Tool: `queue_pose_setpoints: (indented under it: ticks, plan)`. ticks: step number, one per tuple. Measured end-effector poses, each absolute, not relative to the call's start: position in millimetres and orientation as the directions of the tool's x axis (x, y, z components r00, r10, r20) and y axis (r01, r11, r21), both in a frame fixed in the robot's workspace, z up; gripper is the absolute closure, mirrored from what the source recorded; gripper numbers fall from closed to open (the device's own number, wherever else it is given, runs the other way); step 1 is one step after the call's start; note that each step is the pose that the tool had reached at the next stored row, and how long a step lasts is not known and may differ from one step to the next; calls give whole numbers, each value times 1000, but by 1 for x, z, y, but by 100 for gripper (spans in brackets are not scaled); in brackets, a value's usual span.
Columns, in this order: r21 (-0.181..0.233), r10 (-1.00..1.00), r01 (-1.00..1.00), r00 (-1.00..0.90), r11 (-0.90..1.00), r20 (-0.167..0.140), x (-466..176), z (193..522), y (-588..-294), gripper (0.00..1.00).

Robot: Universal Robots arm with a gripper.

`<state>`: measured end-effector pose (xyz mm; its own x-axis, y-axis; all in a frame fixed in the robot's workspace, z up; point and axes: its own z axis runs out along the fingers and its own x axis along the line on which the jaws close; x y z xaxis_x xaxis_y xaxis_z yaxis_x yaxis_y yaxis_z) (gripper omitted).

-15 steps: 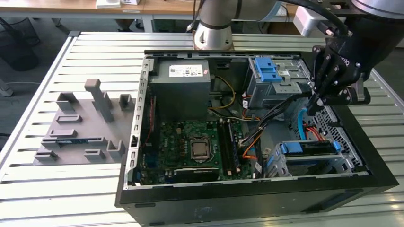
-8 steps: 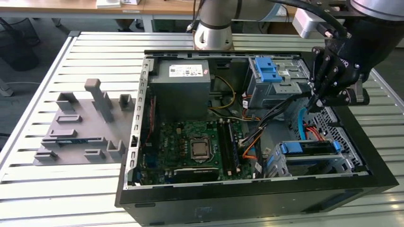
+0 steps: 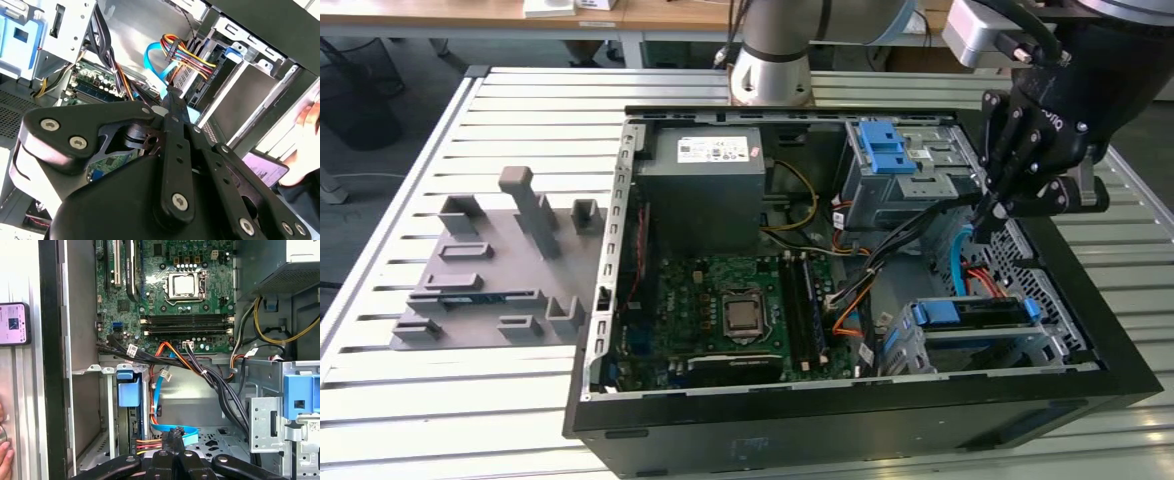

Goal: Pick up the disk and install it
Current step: 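Insert the second disk wire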

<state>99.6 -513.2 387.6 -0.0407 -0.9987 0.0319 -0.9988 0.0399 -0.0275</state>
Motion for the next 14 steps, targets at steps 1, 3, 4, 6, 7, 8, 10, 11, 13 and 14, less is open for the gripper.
queue_pose_setpoints:
  ticks: [1, 3, 4, 6, 7, 8, 10, 11, 13, 14]
  plan:
    - [-28, -999, -999, -41, 40, 35, 100, 388, -513, 89]
    - [-28, -998, -999, -41, 40, 43, 100, 388, -511, 89]
    - [-28, -998, -999, -41, 40, 47, 100, 388, -511, 89]
    - [-28, -998, -999, -41, 39, 50, 100, 388, -510, 89]
    - [-28, -998, -999, -41, 39, 51, 100, 388, -509, 89]
    - [-28, -998, -999, -41, 39, 51, 100, 388, -509, 89]
    - [-28, -998, -999, -41, 39, 51, 100, 388, -509, 82]
    - [-28, -998, -999, -41, 39, 51, 100, 388, -509, 81]
    - [-28, -998, -999, -41, 39, 52, 100, 388, -509, 75]
    - [-28, -998, -999, -41, 39, 51, 100, 388, -508, 75]
